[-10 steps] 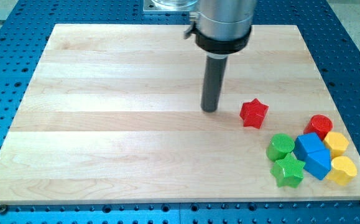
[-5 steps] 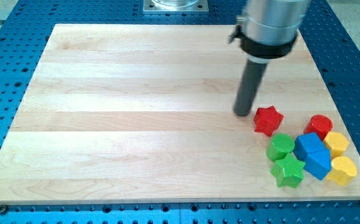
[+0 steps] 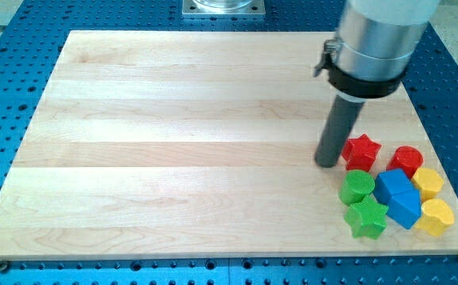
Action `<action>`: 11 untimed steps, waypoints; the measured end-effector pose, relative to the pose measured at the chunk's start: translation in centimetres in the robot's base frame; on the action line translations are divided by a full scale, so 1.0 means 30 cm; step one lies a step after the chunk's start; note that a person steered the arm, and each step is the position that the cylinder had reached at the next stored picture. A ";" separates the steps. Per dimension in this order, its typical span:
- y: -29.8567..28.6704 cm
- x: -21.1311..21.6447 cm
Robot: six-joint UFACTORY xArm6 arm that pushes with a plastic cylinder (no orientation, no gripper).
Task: Slide the red star horizontally to the red circle
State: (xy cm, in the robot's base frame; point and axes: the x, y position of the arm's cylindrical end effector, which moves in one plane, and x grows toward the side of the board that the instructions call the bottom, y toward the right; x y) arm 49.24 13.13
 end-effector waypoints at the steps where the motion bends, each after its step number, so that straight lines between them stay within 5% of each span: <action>1: -0.034 -0.173; 2: 0.065 -0.259; 3: 0.133 -0.091; 7: 0.260 -0.033; 11: -0.120 -0.143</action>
